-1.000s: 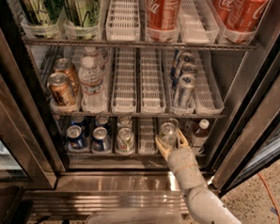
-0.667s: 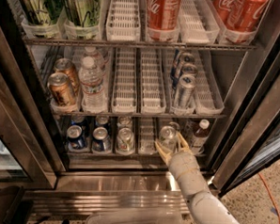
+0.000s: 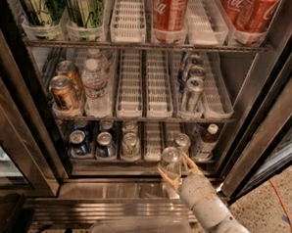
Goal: Pick 7up can from bottom shelf of fridge
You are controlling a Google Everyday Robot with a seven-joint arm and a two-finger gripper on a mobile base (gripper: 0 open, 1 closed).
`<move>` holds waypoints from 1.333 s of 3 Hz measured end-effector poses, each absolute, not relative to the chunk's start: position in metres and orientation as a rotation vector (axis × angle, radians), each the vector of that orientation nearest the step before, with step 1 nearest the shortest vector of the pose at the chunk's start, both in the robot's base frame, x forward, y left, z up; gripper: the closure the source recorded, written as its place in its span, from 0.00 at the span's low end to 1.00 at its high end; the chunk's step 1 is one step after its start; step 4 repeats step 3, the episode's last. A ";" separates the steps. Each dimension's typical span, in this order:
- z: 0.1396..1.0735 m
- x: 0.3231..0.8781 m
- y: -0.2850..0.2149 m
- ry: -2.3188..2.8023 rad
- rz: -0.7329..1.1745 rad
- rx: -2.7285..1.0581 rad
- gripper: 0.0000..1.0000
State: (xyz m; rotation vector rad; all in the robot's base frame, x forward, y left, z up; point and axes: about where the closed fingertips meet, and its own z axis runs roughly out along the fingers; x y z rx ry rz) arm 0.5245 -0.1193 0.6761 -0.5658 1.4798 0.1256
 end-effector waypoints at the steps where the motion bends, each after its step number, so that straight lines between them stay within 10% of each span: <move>1: 0.686 0.501 -0.102 1.498 0.190 -0.681 1.00; 4: 0.711 0.496 -0.072 1.496 0.347 -0.817 1.00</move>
Offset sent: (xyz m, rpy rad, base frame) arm -0.0454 0.0582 0.0323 -0.1216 0.1341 0.3512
